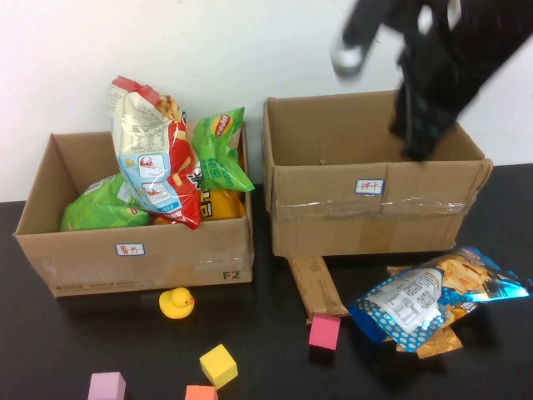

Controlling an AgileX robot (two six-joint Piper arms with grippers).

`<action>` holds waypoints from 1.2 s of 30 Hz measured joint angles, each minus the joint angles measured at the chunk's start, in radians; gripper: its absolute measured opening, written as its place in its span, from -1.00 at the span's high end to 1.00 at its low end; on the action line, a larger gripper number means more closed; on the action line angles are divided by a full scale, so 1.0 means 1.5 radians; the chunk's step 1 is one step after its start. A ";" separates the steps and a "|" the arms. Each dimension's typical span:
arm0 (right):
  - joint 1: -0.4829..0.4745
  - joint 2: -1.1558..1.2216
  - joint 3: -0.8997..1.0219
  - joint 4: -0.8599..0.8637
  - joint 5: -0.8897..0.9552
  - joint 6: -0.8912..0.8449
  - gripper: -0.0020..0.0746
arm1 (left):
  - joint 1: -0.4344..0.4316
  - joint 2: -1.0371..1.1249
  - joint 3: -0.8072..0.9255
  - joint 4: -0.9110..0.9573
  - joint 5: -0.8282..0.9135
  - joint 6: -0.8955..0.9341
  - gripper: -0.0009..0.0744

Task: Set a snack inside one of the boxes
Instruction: Pick up the biscuit

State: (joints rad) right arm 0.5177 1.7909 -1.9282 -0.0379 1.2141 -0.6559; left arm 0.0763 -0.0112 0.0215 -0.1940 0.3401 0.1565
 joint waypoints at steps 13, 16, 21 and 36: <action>-0.001 -0.048 0.450 0.049 -0.037 -0.047 0.95 | 0.000 0.000 0.000 -0.001 0.000 0.000 0.98; -0.001 -0.048 0.556 0.096 -0.151 -0.015 0.95 | 0.000 0.000 0.000 -0.001 0.000 0.000 0.98; -0.008 -0.048 0.693 0.149 -0.393 0.061 0.50 | 0.000 0.000 0.000 -0.001 0.000 0.000 0.98; -0.083 0.049 0.712 0.166 -0.580 0.271 -0.57 | 0.000 0.000 0.000 -0.001 0.000 0.000 0.98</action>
State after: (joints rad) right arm 0.3931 1.8638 -0.8595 0.2114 0.3442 -0.2500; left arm 0.0763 -0.0112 0.0215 -0.1954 0.3401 0.1565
